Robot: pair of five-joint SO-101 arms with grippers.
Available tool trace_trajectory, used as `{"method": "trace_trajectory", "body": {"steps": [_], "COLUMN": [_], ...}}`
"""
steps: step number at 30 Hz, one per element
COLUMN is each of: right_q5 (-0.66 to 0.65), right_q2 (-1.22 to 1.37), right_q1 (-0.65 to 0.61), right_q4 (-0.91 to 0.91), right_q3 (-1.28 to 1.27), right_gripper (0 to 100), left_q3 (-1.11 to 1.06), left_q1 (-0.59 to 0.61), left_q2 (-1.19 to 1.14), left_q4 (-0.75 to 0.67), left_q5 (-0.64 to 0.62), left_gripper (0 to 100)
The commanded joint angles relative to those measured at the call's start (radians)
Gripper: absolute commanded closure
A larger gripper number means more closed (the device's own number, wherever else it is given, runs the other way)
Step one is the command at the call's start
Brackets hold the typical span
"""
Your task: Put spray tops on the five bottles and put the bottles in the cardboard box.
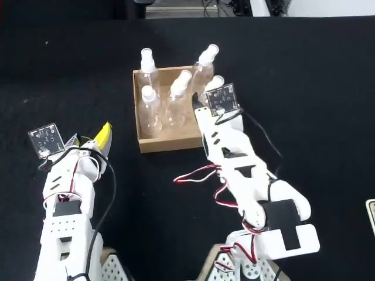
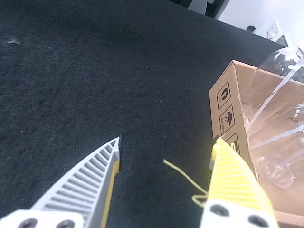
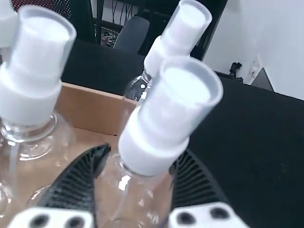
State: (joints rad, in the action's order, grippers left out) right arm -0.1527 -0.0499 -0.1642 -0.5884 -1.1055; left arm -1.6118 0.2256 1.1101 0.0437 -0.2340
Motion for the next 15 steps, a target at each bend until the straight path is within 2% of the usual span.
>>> {"method": "trace_trajectory", "body": {"steps": [1,11,15], "right_q5": [-0.008,-0.008,-0.008], "right_q2": [-0.061,-0.062,-0.062], "right_q1": [0.009,0.015,0.015], "right_q4": [0.011,0.199,0.215], "right_q3": [0.054,0.153,0.159], "right_gripper": [98.7,98.7,98.7], "left_q3": [0.01,0.01,0.01], "left_q1": [-0.007,-0.008,-0.008], "left_q2": [0.011,0.006,0.006], "left_q4": [-0.023,-0.026,-0.026], "left_q5": [0.014,0.055,0.057], "left_gripper": [71,71,71]}}
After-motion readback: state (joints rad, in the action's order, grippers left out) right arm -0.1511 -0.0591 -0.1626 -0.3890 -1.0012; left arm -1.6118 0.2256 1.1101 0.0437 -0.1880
